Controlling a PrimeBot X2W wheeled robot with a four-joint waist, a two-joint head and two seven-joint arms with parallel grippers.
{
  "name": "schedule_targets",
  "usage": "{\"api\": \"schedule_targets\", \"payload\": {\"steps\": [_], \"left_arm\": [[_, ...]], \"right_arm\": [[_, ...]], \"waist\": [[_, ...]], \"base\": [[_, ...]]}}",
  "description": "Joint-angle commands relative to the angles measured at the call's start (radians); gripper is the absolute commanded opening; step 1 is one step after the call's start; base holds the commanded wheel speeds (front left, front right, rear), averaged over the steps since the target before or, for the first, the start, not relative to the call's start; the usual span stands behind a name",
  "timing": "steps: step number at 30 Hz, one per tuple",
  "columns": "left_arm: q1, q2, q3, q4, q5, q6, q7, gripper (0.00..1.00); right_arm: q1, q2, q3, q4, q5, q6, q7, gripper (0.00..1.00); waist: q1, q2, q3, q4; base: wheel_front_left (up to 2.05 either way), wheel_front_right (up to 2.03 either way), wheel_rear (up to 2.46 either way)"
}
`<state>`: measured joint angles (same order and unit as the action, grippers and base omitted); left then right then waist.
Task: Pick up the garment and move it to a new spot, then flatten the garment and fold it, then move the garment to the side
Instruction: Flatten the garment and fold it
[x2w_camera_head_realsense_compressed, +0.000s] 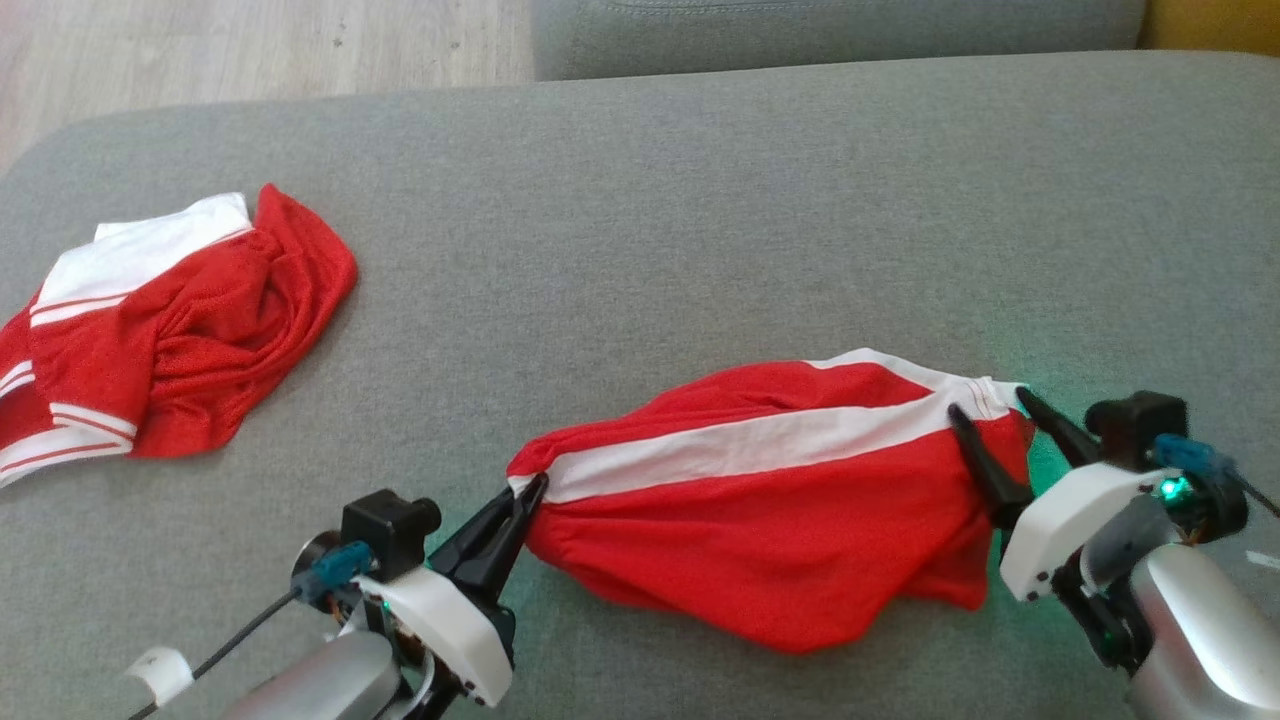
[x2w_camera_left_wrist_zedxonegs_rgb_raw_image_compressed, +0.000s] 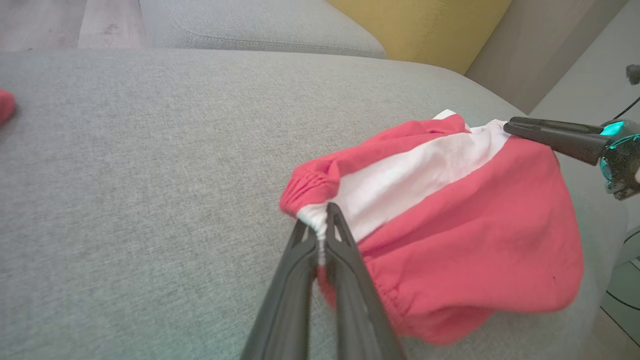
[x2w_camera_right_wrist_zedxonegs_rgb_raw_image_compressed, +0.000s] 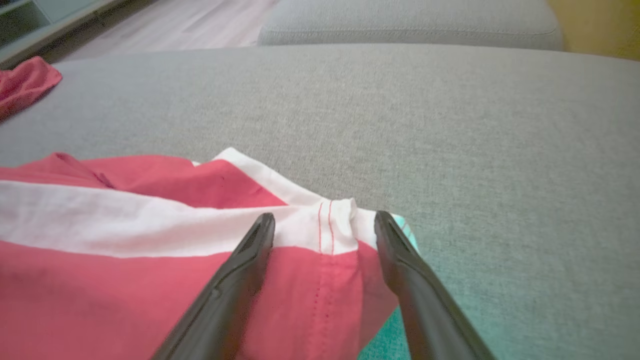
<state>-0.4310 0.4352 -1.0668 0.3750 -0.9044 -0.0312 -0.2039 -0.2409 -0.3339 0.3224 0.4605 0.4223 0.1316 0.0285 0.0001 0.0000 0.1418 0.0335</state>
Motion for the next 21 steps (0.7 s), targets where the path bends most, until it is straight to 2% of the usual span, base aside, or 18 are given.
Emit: {"api": "schedule_targets", "payload": {"steps": [1, 7, 8, 10, 12, 16, 17, 18, 21], "left_arm": [[-0.047, 0.015, 0.032, -0.011, 0.007, -0.004, -0.015, 0.0], [-0.048, 0.005, 0.028, 0.001, 0.008, -0.009, -0.02, 0.0], [-0.048, 0.004, 0.028, 0.004, 0.007, -0.011, -0.02, 0.0], [-0.049, 0.001, 0.026, 0.008, 0.007, -0.013, -0.022, 0.0], [-0.049, -0.002, 0.025, 0.012, 0.007, -0.014, -0.022, 0.0], [-0.052, -0.006, 0.023, 0.017, 0.005, -0.015, -0.023, 0.0], [-0.053, -0.007, 0.023, 0.018, 0.005, -0.016, -0.023, 0.0], [-0.054, -0.008, 0.023, 0.019, 0.005, -0.015, -0.023, 0.0], [-0.059, -0.008, 0.028, 0.019, 0.005, -0.013, -0.026, 0.0]], "right_arm": [[-0.041, -0.035, 0.033, -0.016, 0.008, -0.001, 0.009, 1.0], [-0.081, -0.052, 0.079, 0.024, 0.018, -0.001, 0.025, 1.0], [-0.087, -0.053, 0.085, 0.029, 0.022, -0.001, 0.025, 0.89], [-0.095, -0.055, 0.096, 0.037, 0.037, -0.001, 0.027, 0.6], [-0.102, -0.059, 0.109, 0.048, 0.053, -0.001, 0.041, 0.44], [-0.112, -0.071, 0.129, 0.062, 0.076, -0.001, 0.062, 0.2], [-0.114, -0.074, 0.133, 0.063, 0.08, -0.001, 0.062, 0.05], [-0.116, -0.078, 0.133, 0.065, 0.082, -0.001, 0.058, 0.0], [-0.124, -0.085, 0.131, 0.061, 0.085, -0.001, 0.033, 0.0]], "waist": [[-0.0001, 0.0, 0.002, 0.003], [-0.0001, 0.0, 0.006, 0.01], [-0.0001, 0.0, 0.007, 0.011], [-0.0001, 0.0, 0.009, 0.014], [-0.0001, 0.0, 0.01, 0.016], [-0.0001, 0.0, 0.015, 0.018], [-0.0001, 0.0, 0.016, 0.018], [-0.0001, 0.0, 0.017, 0.018], [-0.0001, 0.0, 0.017, 0.015]], "base": [[0.0, 0.0, 0.0], [0.0, 0.0, 0.0], [0.0, 0.0, 0.0], [0.0, 0.0, 0.0], [0.0, 0.0, 0.0], [0.0, 0.0, 0.0], [0.0, 0.0, 0.0], [0.0, 0.0, 0.0], [0.0, 0.0, 0.0]]}}
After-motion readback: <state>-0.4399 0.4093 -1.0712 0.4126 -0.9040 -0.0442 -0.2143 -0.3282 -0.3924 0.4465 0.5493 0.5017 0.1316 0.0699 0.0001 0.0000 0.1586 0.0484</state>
